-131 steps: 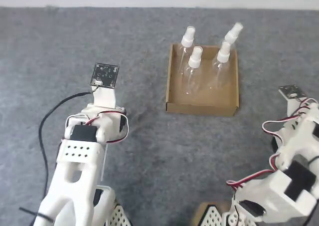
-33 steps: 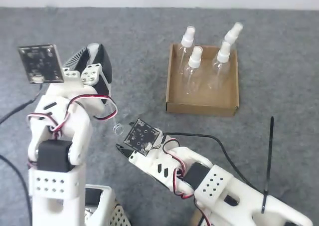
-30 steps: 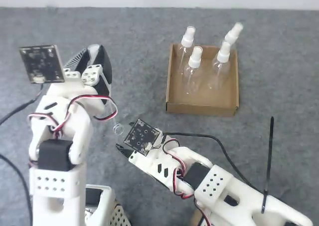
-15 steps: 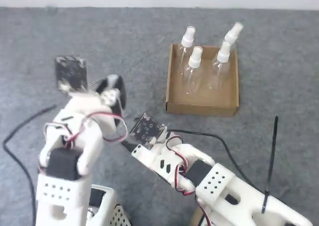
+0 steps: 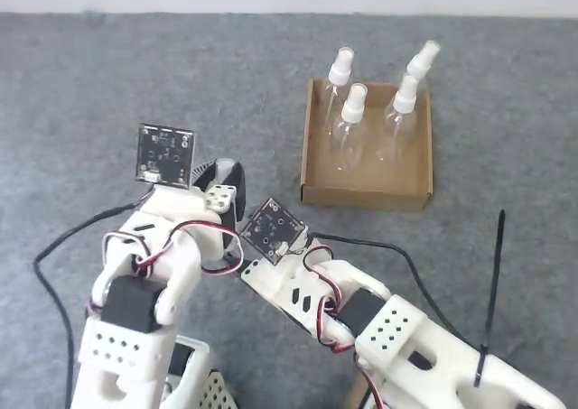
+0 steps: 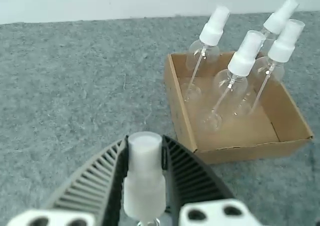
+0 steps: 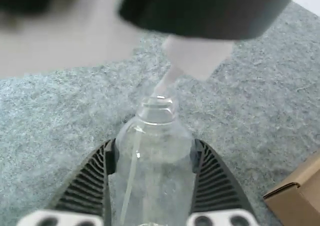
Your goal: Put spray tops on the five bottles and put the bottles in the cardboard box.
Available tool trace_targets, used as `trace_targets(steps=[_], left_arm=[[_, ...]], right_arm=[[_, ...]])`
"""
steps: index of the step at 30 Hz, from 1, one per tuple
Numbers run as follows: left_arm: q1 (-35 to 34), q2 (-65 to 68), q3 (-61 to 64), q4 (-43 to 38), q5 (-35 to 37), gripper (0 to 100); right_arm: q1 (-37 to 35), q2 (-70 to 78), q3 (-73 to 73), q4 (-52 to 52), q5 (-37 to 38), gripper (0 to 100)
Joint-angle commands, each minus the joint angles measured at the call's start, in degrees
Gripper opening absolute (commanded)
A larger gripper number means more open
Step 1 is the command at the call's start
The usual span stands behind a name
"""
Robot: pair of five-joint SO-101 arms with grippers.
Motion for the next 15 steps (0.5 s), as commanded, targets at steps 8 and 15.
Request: trace_targets(steps=[8, 15], left_arm=[[0.44, -1.32, 1.36, -1.49, -0.70, 1], [0.70, -1.32, 1.10, -1.49, -0.70, 1]], right_arm=[[4.53, -2.42, 5.71, -21.23, -2.02, 0.6], [7.34, -2.42, 5.71, -23.87, -7.74, 0.6]])
